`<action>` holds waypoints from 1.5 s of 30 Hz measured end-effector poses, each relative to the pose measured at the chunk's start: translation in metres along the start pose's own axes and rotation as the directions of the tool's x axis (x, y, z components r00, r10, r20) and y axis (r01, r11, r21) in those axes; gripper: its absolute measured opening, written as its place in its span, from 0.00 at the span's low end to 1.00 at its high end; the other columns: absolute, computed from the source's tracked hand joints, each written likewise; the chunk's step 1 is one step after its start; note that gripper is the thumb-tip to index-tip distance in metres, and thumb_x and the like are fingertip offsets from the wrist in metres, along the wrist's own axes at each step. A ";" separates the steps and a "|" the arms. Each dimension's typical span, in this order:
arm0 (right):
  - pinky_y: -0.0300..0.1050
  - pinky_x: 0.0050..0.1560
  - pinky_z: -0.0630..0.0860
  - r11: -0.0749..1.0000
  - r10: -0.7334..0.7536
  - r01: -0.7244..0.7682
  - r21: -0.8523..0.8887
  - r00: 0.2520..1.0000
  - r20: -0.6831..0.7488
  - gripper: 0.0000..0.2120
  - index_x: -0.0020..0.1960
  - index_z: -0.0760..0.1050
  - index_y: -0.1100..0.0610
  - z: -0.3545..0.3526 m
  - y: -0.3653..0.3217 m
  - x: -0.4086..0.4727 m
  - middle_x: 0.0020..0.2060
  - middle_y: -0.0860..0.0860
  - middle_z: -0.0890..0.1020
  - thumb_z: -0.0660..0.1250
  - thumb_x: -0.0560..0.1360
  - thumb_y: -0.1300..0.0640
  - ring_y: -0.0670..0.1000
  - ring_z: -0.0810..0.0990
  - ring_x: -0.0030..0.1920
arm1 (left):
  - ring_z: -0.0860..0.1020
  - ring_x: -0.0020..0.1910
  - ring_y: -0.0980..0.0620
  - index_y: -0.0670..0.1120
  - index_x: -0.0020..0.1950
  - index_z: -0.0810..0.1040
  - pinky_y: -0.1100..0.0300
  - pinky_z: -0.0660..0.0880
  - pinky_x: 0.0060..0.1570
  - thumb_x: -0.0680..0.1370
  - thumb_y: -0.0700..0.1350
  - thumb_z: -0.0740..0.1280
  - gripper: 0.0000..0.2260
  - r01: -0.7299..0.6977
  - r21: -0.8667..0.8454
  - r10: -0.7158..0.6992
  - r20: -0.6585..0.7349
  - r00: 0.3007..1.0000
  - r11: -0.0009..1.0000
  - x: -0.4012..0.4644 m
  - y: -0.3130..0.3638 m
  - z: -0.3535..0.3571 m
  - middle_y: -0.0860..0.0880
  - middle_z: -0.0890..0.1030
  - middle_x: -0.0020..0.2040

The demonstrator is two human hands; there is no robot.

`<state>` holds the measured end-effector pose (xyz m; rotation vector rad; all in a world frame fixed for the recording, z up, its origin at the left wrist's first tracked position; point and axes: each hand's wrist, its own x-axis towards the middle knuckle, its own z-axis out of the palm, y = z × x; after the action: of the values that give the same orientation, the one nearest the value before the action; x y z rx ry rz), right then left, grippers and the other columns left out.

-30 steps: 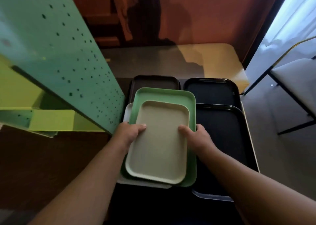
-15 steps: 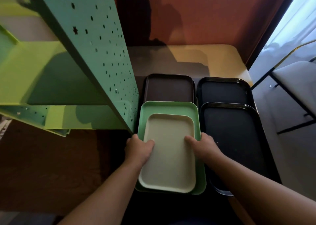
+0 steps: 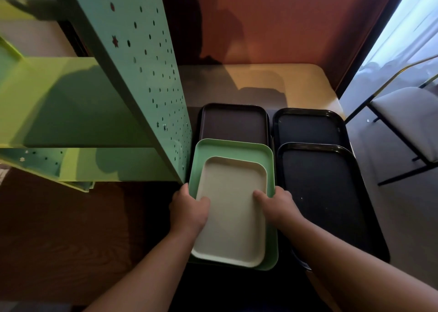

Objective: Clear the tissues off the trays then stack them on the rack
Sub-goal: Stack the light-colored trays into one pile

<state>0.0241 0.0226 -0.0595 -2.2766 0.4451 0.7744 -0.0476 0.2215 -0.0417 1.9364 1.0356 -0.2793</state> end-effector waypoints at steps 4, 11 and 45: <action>0.63 0.68 0.75 1.000 0.022 -0.022 -0.011 1.000 -0.008 0.37 0.77 0.66 0.58 0.002 -0.002 0.000 0.71 0.59 0.71 0.64 0.78 0.34 0.64 0.75 0.68 | 0.70 0.74 0.38 0.45 0.82 0.60 0.41 0.71 0.71 0.72 0.49 0.66 0.38 -0.003 0.039 0.002 0.023 1.000 0.999 -0.002 0.001 -0.001 0.41 0.69 0.77; 0.64 0.67 0.77 0.995 0.040 -0.041 0.093 0.999 0.007 0.37 0.76 0.67 0.54 0.005 0.000 0.000 0.67 0.57 0.77 0.66 0.75 0.33 0.62 0.78 0.66 | 0.64 0.76 0.37 0.46 0.83 0.53 0.43 0.65 0.74 0.76 0.49 0.66 0.38 0.035 0.119 -0.042 0.057 0.997 0.992 -0.002 0.002 0.003 0.42 0.63 0.80; 0.57 0.66 0.78 0.839 0.056 -0.113 0.532 0.991 0.123 0.20 0.58 0.78 0.57 -0.058 -0.070 0.093 0.54 0.55 0.85 0.72 0.77 0.43 0.58 0.85 0.55 | 0.83 0.47 0.40 0.40 0.50 0.84 0.47 0.80 0.53 0.69 0.48 0.71 0.15 0.191 -0.229 -0.158 0.157 0.975 0.954 0.083 0.127 0.017 0.41 0.85 0.49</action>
<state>0.1541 0.0228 -0.0502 -1.6910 0.6305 0.6983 0.1034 0.2225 -0.0200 1.5867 1.0978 -0.3619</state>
